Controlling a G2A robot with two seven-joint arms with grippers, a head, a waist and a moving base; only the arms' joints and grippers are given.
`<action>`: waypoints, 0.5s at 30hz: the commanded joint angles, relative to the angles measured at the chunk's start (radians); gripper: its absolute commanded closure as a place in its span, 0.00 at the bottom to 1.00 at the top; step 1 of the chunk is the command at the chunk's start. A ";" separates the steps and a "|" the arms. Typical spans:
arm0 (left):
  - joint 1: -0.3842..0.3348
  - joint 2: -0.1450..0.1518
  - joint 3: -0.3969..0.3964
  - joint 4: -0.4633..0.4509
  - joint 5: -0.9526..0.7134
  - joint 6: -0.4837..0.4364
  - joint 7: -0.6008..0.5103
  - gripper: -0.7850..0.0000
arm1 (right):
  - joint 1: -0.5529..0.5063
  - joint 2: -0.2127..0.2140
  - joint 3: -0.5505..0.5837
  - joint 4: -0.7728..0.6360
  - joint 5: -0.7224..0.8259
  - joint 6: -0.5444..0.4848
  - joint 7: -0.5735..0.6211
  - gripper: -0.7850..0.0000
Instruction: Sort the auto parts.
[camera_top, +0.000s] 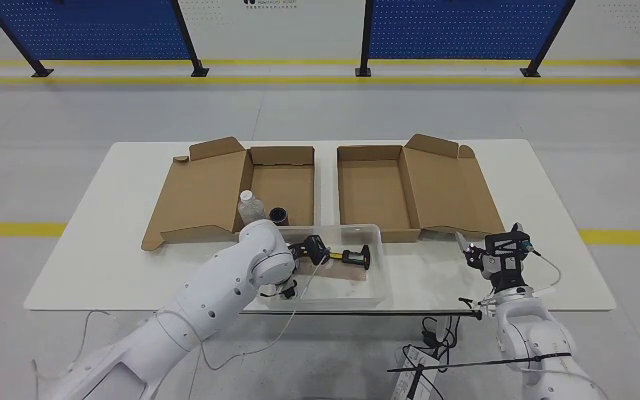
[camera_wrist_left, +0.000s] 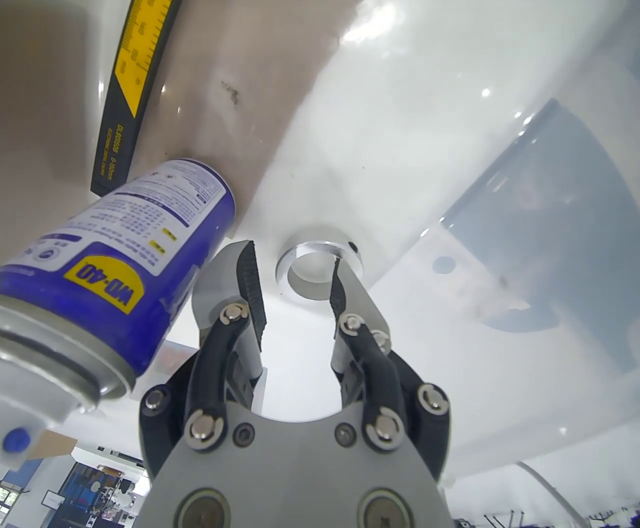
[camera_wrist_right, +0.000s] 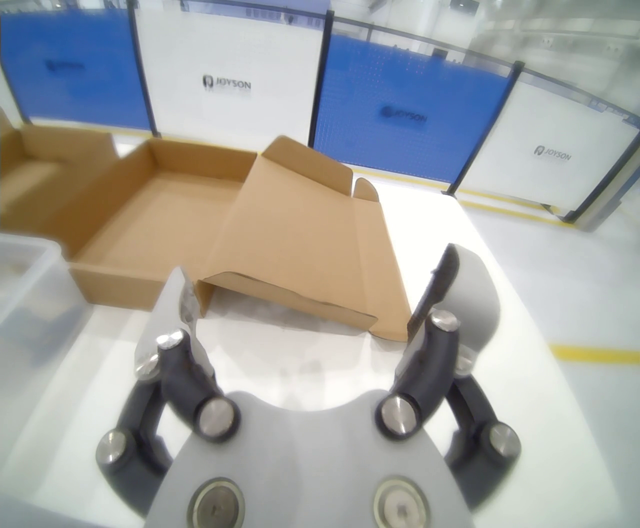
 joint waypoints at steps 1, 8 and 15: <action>-0.002 -0.001 0.002 0.008 -0.002 0.000 0.002 0.54 | 0.000 0.000 0.000 0.000 0.000 0.000 0.000 0.00; -0.006 -0.006 0.012 0.019 -0.004 0.003 0.004 0.53 | 0.000 0.000 0.000 0.000 0.000 0.000 0.000 0.00; -0.010 -0.010 0.020 0.029 0.005 0.010 0.010 0.57 | 0.000 0.000 0.000 0.000 0.000 0.000 0.000 0.00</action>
